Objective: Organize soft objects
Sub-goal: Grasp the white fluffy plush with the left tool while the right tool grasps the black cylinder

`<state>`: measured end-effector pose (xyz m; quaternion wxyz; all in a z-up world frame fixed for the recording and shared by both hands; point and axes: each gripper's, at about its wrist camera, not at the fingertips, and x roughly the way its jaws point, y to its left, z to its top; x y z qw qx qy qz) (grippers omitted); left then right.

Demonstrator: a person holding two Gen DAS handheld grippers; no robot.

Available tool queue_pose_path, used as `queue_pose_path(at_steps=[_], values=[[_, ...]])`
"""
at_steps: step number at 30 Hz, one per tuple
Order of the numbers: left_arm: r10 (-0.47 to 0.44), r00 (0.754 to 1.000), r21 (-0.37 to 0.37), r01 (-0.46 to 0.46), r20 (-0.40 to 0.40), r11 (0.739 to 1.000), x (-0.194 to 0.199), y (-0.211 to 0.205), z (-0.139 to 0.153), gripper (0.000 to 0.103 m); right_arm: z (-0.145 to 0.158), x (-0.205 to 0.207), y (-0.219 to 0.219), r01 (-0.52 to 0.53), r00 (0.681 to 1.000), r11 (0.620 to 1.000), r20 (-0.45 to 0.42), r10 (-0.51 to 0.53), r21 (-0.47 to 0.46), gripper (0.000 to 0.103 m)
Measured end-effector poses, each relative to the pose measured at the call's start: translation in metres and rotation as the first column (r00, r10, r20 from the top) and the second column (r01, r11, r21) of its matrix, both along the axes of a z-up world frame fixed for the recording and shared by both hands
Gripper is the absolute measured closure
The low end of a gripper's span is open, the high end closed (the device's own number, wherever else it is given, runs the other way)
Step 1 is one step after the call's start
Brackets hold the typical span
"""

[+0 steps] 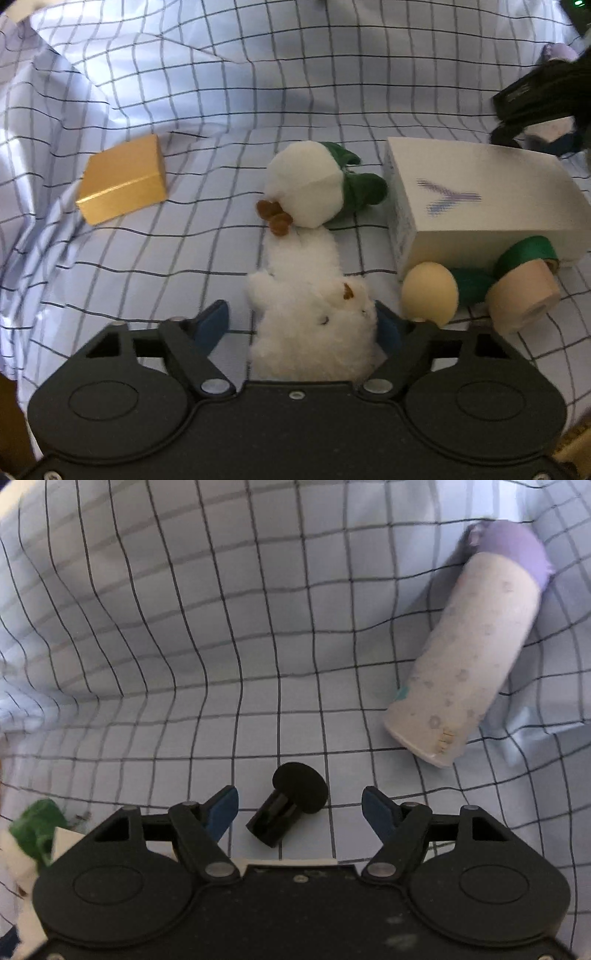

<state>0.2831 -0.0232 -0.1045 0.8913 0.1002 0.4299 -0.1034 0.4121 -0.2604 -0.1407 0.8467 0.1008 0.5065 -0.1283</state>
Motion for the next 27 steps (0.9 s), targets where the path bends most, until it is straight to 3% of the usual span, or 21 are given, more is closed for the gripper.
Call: queue_pose_path(at_steps=[3,7,15,27], values=[[-0.026,1.0,-0.046,0.026,-0.003,0.999,-0.002,0.001,0.001,0.05,-0.012,0.009,0.004,-0.02,0.999,1.0,-0.045,0.019,-0.003,0.062],[-0.05,0.998,-0.02,0.051,0.032,0.999,-0.006,-0.003,0.001,0.055,-0.018,0.011,0.006,-0.008,0.999,1.0,-0.041,0.007,-0.025,0.069],[-0.047,0.997,-0.037,0.049,0.06,0.998,-0.007,0.006,0.011,0.058,-0.002,0.004,-0.008,0.016,0.998,1.0,0.066,-0.016,0.003,0.07],[0.004,0.997,-0.064,0.001,0.08,0.998,-0.025,0.016,0.057,0.058,0.068,-0.051,-0.009,0.023,0.968,0.998,0.247,-0.038,0.067,0.07]])
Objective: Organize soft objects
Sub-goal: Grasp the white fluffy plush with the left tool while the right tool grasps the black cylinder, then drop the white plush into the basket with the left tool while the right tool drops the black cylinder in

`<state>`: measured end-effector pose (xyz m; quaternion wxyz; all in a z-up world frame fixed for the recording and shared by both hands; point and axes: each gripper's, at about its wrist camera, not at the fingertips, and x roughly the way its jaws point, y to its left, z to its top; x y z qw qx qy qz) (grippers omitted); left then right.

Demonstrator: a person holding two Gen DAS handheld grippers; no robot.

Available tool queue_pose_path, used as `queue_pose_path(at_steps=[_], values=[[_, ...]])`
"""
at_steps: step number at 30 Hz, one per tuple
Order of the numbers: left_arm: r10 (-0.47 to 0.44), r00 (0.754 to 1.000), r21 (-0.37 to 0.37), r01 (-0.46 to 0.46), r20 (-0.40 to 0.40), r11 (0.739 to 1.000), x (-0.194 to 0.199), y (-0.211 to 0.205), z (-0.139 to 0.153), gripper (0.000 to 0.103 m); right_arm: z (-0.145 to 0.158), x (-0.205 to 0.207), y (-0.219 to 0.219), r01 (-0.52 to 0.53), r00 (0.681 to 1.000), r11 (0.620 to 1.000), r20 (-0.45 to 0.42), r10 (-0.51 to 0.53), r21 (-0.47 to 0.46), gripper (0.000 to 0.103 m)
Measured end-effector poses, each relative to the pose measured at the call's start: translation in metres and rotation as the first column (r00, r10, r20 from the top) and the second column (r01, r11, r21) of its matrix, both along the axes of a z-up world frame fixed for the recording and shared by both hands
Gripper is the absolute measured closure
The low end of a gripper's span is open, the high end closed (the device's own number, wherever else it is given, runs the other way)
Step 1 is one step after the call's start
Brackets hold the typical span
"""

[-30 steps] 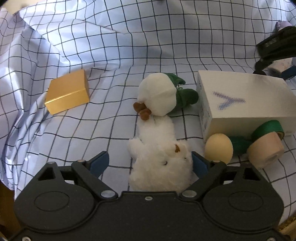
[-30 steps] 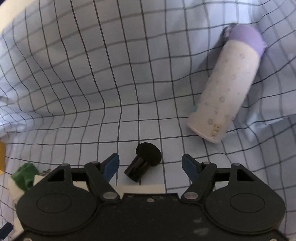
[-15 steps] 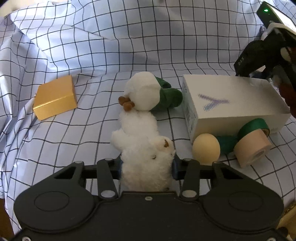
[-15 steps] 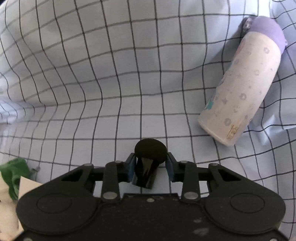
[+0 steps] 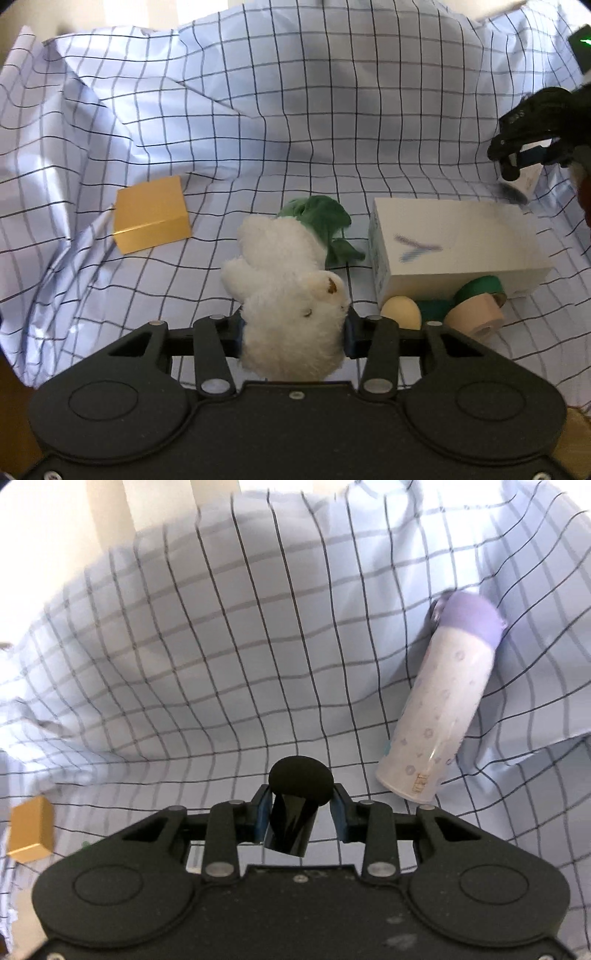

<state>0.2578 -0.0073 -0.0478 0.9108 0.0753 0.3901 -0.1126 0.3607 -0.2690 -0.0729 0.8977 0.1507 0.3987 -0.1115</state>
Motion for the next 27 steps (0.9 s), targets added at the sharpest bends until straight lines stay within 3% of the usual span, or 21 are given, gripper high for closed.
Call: queue_pose_path(at_steps=[15,23,27], values=[[0.033,0.999,0.006,-0.033,0.011,0.999,-0.074,-0.01,0.049,0.058,0.076,-0.142,0.035,-0.077,0.978,0.997,0.197,0.074,0.005,0.069],[0.014,1.0,-0.01,-0.014,0.006,1.0,-0.116,-0.011,0.055,0.058,0.092,-0.217,0.054,-0.111,0.964,0.993,0.246,0.1,0.032,0.069],[-0.012,0.999,-0.041,0.011,-0.04,0.999,-0.132,-0.01,0.052,0.057,0.091,-0.249,0.063,-0.11,0.966,0.992,0.242,0.094,0.055,0.069]])
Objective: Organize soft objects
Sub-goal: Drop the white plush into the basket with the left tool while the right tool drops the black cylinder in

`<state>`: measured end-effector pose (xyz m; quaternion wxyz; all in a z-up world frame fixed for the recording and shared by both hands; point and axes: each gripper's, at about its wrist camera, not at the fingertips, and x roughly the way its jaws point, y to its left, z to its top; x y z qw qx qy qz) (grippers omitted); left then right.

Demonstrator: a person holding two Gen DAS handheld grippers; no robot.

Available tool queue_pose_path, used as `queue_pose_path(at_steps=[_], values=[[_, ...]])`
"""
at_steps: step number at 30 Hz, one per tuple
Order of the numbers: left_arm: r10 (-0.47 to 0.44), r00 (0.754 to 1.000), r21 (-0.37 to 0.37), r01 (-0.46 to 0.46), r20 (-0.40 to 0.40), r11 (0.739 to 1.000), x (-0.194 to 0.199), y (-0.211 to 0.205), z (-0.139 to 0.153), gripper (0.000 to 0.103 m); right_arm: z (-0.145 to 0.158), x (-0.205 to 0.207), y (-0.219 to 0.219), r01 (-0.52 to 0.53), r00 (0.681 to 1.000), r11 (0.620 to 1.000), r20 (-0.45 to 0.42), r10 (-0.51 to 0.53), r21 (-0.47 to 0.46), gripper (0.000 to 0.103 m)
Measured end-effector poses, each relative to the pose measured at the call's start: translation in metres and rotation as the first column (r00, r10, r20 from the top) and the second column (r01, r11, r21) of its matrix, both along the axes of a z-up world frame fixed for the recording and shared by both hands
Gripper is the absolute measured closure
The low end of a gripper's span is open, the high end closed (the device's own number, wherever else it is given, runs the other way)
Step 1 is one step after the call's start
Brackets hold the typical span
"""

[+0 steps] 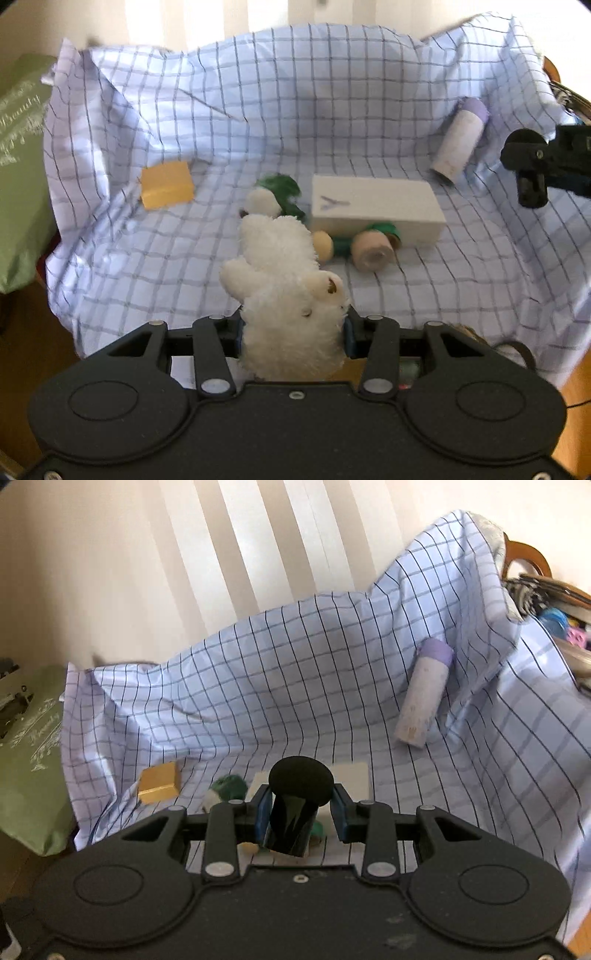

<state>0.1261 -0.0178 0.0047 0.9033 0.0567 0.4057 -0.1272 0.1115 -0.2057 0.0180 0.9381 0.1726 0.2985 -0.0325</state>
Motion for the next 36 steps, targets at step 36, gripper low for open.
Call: queue_pose_path(at_steps=[36], values=[[0.019,0.999,-0.023,-0.02,-0.043,1.0,-0.06,0.012,-0.023,0.034,-0.027,-0.091,0.028,-0.043,0.996,0.998,-0.083,0.038,-0.052,0.034]])
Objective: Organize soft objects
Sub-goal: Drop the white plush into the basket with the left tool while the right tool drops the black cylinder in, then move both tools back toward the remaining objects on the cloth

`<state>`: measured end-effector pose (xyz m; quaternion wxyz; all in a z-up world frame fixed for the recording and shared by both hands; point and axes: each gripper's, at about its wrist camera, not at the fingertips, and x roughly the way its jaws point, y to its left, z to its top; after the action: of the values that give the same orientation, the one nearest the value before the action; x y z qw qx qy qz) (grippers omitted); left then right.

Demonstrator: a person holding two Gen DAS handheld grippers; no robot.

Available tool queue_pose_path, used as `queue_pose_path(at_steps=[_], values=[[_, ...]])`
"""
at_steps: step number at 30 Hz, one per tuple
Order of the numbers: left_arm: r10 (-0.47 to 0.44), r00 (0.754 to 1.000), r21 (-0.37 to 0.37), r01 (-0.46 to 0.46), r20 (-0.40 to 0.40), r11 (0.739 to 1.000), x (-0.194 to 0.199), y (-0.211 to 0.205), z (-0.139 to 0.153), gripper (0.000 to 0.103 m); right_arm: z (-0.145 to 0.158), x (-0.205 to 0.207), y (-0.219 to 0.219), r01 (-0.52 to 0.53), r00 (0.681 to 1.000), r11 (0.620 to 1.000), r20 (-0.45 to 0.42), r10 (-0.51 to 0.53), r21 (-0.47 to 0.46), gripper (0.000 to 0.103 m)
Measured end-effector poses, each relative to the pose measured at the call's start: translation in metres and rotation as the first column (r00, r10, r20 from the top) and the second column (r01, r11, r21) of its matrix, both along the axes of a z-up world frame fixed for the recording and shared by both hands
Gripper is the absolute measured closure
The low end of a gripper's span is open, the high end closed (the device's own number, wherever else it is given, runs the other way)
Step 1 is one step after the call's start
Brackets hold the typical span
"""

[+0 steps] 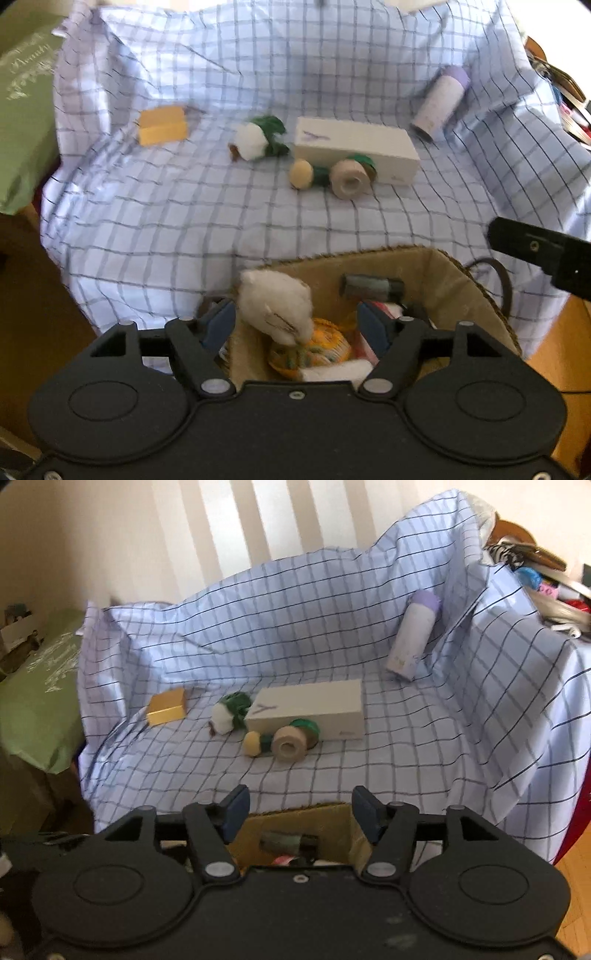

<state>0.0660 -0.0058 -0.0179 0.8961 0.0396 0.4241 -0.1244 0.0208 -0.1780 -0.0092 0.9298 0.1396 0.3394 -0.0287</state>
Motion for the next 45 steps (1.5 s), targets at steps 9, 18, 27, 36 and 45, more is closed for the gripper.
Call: queue_pose_path(at_steps=[9,18,27,36,45], values=[[0.058,0.989,0.067,-0.068,0.137,0.995,0.012,0.004,0.0,0.018,-0.009,0.015,-0.004,0.074,0.997,0.99,0.03,-0.071,-0.119,0.012],[0.128,0.977,0.138,-0.152,0.173,0.979,0.037,0.011,-0.019,0.017,-0.027,0.034,-0.011,0.149,0.989,0.964,0.022,-0.148,-0.221,0.009],[0.197,0.967,0.158,-0.222,0.159,0.962,0.064,0.024,-0.046,0.017,-0.056,0.05,-0.019,0.207,0.973,0.924,-0.027,-0.228,-0.32,0.009],[0.221,0.972,0.087,-0.228,0.084,0.97,0.08,0.033,-0.062,0.017,-0.067,0.051,-0.025,0.343,0.925,0.871,-0.037,-0.379,-0.352,0.009],[0.274,0.952,0.093,-0.288,0.135,0.953,0.087,0.041,-0.053,0.017,-0.069,0.051,-0.02,0.3,0.94,0.914,-0.078,-0.332,-0.275,0.009]])
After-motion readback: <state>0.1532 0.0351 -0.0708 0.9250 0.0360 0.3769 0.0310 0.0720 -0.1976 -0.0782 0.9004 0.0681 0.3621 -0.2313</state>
